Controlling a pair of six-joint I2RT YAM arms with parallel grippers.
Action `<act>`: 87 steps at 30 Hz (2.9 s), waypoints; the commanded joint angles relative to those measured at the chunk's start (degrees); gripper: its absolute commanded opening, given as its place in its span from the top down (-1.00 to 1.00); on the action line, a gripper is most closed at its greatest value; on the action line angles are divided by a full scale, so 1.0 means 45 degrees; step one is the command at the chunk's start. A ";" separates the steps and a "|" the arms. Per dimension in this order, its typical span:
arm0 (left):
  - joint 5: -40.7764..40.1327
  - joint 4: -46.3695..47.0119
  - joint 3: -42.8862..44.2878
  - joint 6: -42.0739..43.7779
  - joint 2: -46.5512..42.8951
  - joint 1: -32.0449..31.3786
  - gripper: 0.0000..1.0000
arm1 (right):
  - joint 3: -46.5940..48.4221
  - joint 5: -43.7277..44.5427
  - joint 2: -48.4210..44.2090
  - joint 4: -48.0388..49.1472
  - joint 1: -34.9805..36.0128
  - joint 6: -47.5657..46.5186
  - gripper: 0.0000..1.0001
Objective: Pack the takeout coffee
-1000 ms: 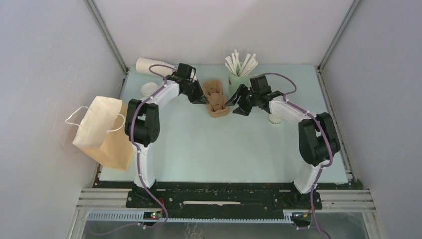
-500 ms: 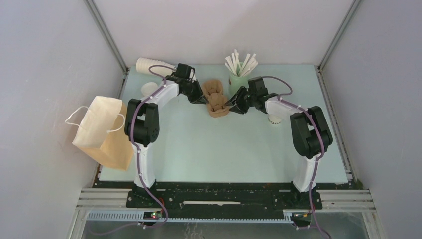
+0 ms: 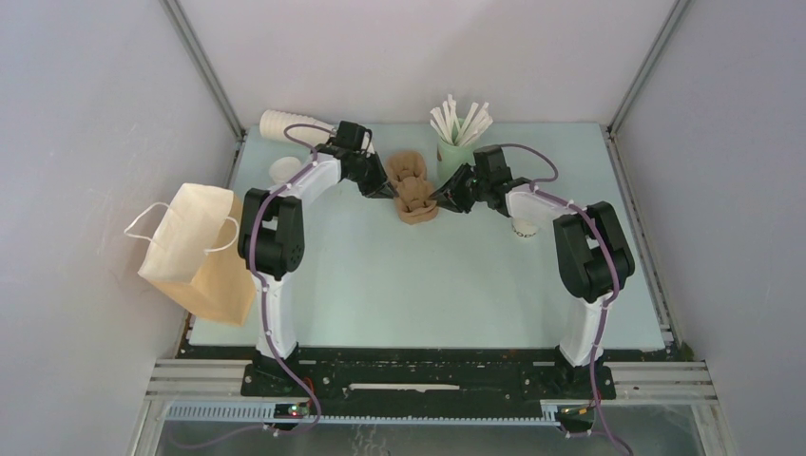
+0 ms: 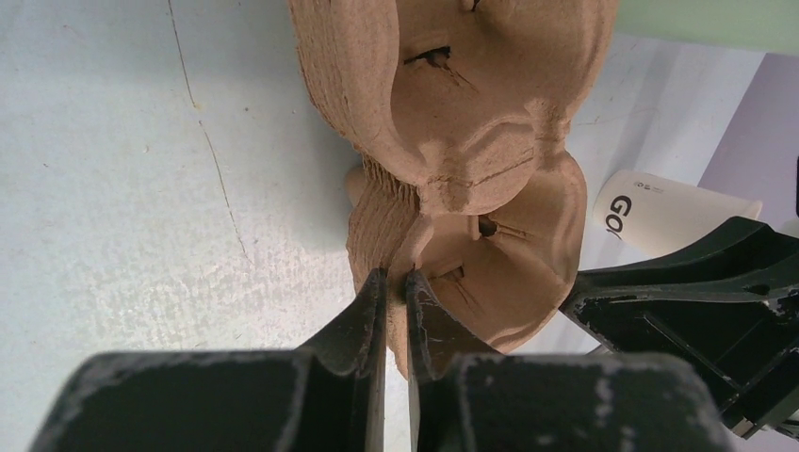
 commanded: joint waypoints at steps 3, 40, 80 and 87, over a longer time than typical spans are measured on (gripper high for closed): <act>0.0284 -0.0249 -0.0157 0.0452 -0.0349 0.0022 0.99 | 0.0066 0.0633 0.0214 0.0581 0.0178 0.0519 0.30; 0.1779 0.3354 -0.7071 -0.2163 -0.5688 0.1584 -0.72 | 0.1876 -0.1437 -0.0225 -0.0457 -0.0035 0.4678 1.00; 0.2517 0.6563 -0.8135 -0.4349 -0.4550 0.1704 -1.00 | 0.1544 -0.1555 -0.0151 0.0346 0.0328 0.5323 1.00; 0.1086 0.5539 -0.8077 -0.3331 -0.3613 0.1389 -0.90 | 0.1544 -0.1785 -0.0464 0.1412 0.0376 0.6213 1.00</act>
